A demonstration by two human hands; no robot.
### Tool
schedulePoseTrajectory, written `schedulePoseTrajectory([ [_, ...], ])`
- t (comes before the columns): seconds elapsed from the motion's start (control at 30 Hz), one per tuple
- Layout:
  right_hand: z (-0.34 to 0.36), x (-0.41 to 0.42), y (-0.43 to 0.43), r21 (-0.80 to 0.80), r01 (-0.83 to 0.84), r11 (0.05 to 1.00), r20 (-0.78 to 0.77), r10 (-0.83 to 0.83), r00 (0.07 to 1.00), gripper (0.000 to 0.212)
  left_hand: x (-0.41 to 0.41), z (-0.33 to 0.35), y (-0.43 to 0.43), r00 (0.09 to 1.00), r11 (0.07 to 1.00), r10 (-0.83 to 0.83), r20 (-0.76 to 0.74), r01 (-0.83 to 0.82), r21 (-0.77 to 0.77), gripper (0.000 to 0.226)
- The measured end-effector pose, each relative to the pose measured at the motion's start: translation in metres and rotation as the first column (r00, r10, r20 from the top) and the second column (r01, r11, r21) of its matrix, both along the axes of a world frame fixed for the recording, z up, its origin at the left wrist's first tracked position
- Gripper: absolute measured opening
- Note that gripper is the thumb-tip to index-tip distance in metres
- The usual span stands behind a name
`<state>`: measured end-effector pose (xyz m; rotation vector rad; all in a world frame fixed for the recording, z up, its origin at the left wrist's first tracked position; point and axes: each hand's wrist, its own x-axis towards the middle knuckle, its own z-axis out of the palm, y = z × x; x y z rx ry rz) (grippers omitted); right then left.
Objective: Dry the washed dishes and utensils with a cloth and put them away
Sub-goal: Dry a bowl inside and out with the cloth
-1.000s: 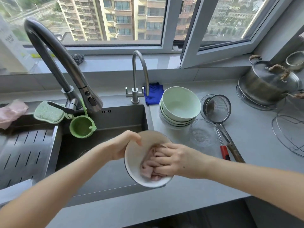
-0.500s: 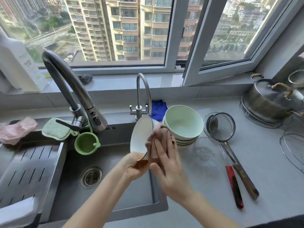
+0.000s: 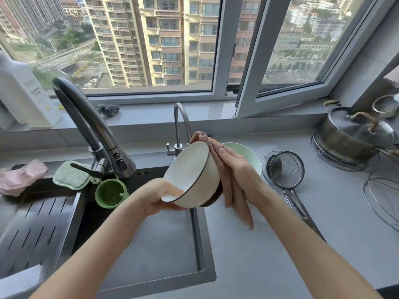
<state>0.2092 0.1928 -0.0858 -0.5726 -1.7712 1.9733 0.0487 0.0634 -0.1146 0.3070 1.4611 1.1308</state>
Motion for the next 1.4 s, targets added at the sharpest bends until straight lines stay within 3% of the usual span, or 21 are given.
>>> schedulePoseTrajectory([
  [0.13,0.006,-0.013,0.013,-0.260,-0.012,0.966,0.089,0.036,0.995,0.033,-0.002,0.003,0.005,0.997,0.996,-0.006,-0.075,0.013,0.088,0.021],
  [0.2,0.004,-0.017,0.016,-0.433,-0.015,0.901,0.088,0.058,0.994,0.032,-0.004,0.002,0.007,0.994,0.995,0.008,-0.111,0.003,0.099,0.021],
  [0.27,-0.001,-0.020,0.015,-0.509,0.024,0.860,0.130,0.050,0.990,0.033,-0.003,-0.001,0.009,0.992,0.992,0.046,-0.116,-0.032,0.120,0.020],
  [0.37,-0.012,-0.024,0.004,-0.572,0.145,0.807,0.168,-0.057,0.984,0.037,-0.001,-0.008,0.016,0.965,0.965,0.229,-0.126,-0.207,0.162,0.021],
  [0.5,-0.019,-0.037,-0.017,-0.737,0.278,0.616,0.155,-0.245,0.957,0.041,0.007,-0.019,0.022,0.833,0.839,0.532,-0.151,-0.495,0.226,0.014],
  [0.63,-0.020,-0.044,-0.030,-0.678,0.427,0.598,0.165,-0.442,0.882,0.036,0.022,-0.025,0.023,0.722,0.719,0.683,-0.109,-0.640,0.270,0.018],
  [0.9,-0.022,-0.047,-0.071,-0.579,0.492,0.650,0.079,-0.555,0.828,0.034,0.040,-0.023,0.027,0.571,0.589,0.804,-0.163,-0.733,0.340,0.017],
  [1.03,-0.021,-0.040,-0.083,-0.683,0.442,0.582,0.068,-0.552,0.831,0.031,0.032,-0.027,0.022,0.596,0.639,0.766,-0.242,-0.663,0.390,0.010],
  [1.27,-0.002,-0.008,-0.102,-0.499,0.489,0.716,0.003,-0.563,0.827,0.031,0.024,-0.023,0.013,0.642,0.700,0.709,-0.292,-0.589,0.405,0.015],
  [1.33,0.009,0.014,-0.098,-0.454,0.491,0.744,-0.084,-0.584,0.808,0.034,0.021,-0.017,0.007,0.700,0.749,0.657,-0.279,-0.568,0.340,0.026],
  [1.4,0.016,0.036,-0.091,-0.382,0.536,0.753,-0.140,-0.621,0.771,0.034,0.023,-0.009,0.003,0.805,0.813,0.575,-0.144,-0.542,0.215,0.027],
])
